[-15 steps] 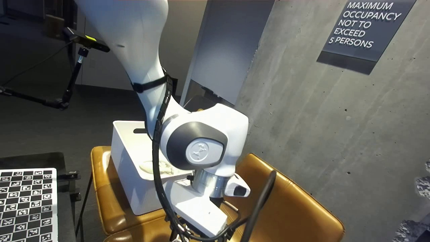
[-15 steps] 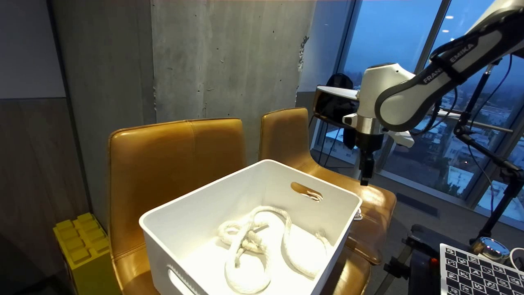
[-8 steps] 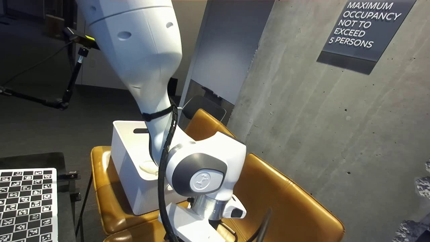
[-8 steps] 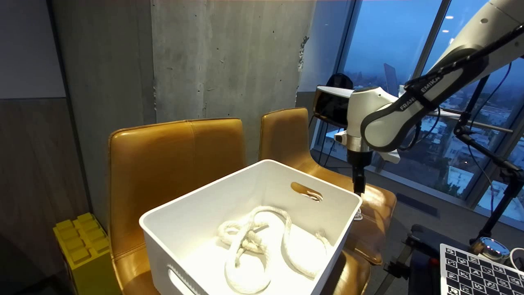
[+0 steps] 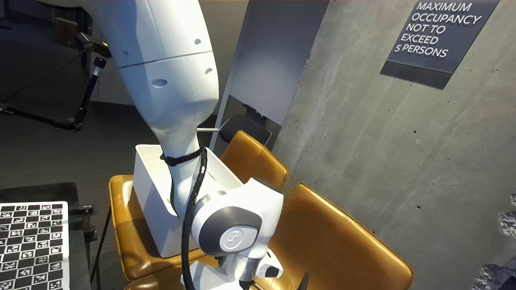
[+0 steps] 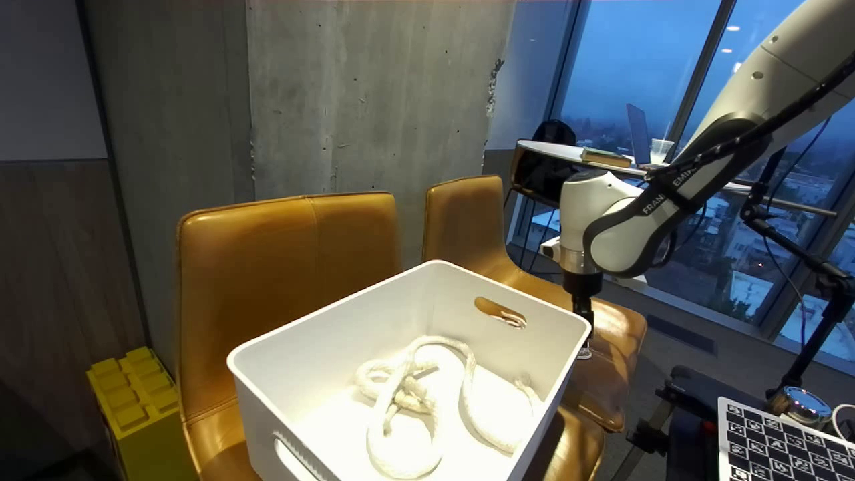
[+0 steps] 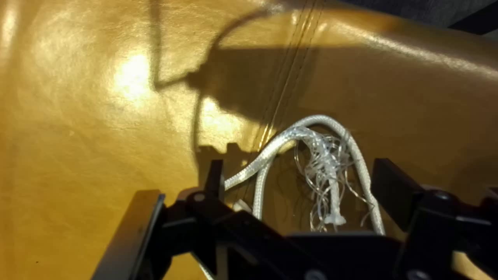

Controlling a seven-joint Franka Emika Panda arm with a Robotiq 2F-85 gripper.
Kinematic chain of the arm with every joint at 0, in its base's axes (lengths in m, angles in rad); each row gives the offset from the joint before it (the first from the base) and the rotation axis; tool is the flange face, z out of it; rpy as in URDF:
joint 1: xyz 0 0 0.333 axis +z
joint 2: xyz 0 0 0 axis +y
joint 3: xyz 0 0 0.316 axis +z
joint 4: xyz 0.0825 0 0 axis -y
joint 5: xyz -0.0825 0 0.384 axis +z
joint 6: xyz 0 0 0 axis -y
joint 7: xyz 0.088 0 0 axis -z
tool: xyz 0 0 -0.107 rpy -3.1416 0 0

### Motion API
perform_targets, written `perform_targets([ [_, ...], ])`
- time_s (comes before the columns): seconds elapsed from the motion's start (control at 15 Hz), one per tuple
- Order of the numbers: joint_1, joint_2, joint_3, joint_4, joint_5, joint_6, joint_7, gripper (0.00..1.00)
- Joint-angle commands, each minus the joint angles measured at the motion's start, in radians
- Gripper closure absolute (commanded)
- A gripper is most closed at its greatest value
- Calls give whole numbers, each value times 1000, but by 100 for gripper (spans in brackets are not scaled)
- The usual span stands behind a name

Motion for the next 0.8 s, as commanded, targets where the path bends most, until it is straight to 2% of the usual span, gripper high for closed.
perform_targets([
  [0.0,10,36,-14,16,-28,29,28,35],
  [0.2,10,52,-20,12,-33,45,40,60],
  [0.53,12,43,-32,-7,-37,54,47,95],
  [0.6,17,30,-34,-18,-40,56,50,100],
  [0.73,27,-8,-35,-47,-43,52,56,100],
])
